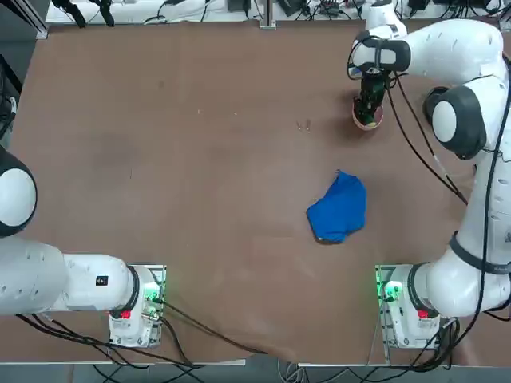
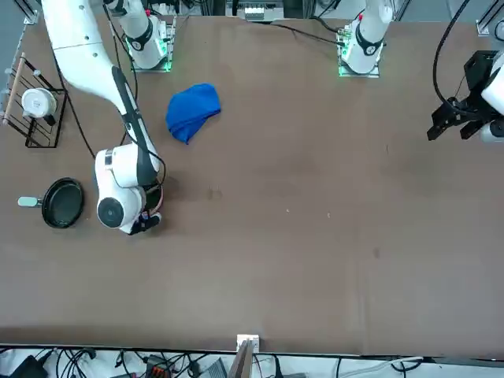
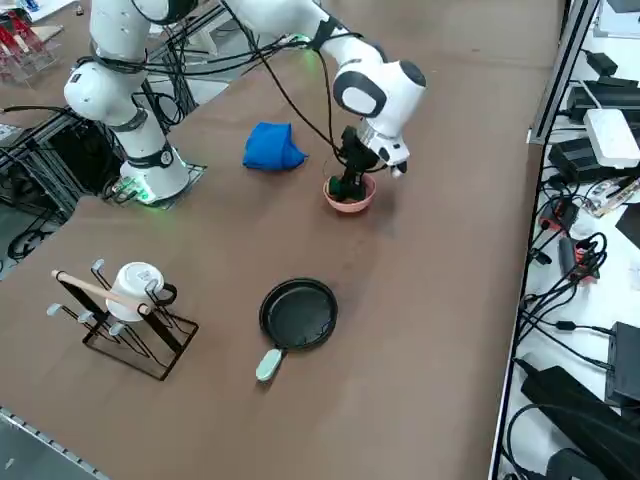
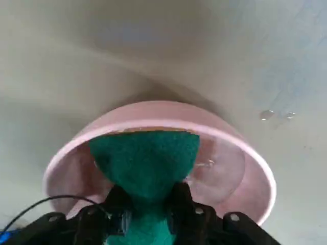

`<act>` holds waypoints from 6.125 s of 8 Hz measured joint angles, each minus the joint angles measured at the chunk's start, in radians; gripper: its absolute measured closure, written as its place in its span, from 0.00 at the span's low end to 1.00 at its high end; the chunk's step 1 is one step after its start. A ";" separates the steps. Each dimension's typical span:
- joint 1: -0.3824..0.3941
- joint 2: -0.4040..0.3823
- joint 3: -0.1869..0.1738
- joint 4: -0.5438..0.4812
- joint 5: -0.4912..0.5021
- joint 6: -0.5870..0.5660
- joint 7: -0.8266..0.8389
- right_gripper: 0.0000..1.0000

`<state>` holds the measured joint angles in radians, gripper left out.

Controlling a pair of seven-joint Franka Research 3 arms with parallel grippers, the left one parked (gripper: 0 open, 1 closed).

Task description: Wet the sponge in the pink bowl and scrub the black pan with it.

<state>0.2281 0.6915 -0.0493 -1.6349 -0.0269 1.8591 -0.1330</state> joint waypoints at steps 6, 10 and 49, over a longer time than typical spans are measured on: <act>-0.006 0.000 -0.005 0.019 -0.067 -0.011 -0.002 0.63; -0.001 0.002 0.001 0.048 -0.067 -0.015 0.000 0.62; -0.576 0.058 -0.052 0.079 -0.108 0.207 -0.515 0.62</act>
<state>-0.3483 0.7496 -0.1009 -1.5561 -0.1346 2.0659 -0.6477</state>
